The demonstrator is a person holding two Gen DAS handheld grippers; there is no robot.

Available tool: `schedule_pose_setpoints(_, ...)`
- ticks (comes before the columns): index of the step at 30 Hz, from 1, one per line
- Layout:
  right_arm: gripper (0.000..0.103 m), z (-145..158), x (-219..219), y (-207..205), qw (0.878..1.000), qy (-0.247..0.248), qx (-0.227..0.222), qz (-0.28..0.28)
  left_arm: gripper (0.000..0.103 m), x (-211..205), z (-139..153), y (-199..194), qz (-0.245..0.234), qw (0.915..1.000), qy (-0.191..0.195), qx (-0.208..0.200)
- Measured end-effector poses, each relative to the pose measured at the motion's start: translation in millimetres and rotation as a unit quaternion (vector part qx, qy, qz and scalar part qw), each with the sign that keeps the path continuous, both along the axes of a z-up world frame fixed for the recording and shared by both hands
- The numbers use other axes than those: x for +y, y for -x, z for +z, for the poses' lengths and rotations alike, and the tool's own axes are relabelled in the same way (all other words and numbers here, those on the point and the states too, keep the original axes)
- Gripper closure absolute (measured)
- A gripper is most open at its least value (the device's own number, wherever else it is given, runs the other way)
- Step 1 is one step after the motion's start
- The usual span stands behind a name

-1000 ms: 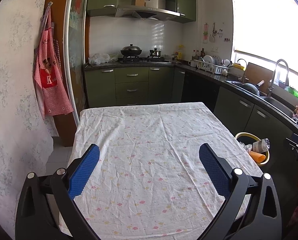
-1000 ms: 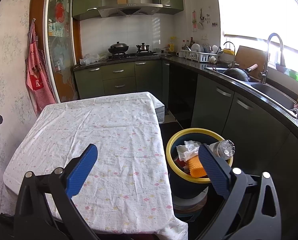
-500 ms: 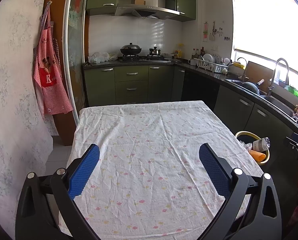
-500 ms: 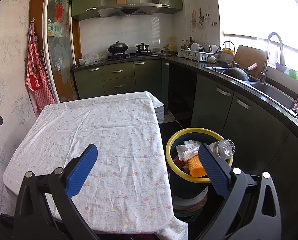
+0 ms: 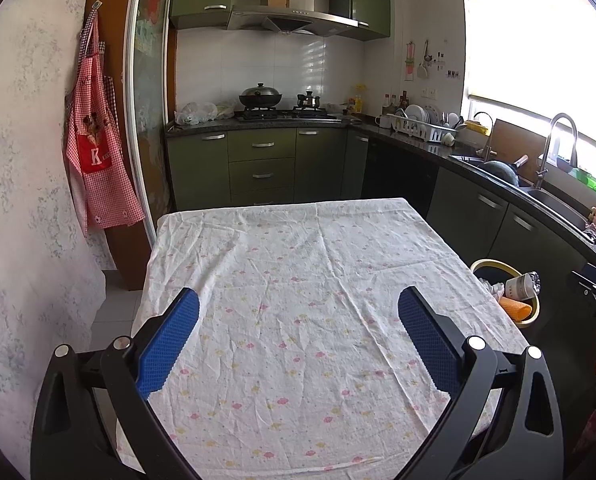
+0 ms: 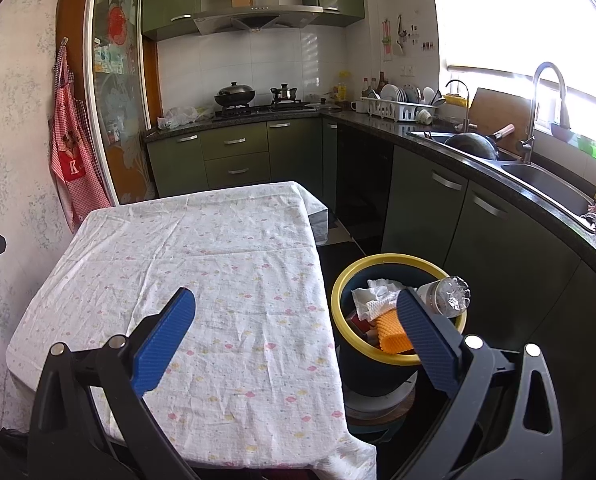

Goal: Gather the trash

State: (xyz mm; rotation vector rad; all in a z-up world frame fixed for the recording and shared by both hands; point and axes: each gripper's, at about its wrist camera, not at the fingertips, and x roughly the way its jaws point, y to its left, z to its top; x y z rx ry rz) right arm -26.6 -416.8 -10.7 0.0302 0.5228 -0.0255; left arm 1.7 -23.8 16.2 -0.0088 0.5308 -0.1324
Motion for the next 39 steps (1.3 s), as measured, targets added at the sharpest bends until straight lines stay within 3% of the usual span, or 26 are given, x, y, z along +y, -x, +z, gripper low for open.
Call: schedule_pose_setpoints(39, 0.007, -6.9, 0.3, -2.4, 1.0, -0.002, 0.004, -0.003, 0.005, 0.5, -3.1, -7.2, -0.012, 0.9998, 0.012, 0.007)
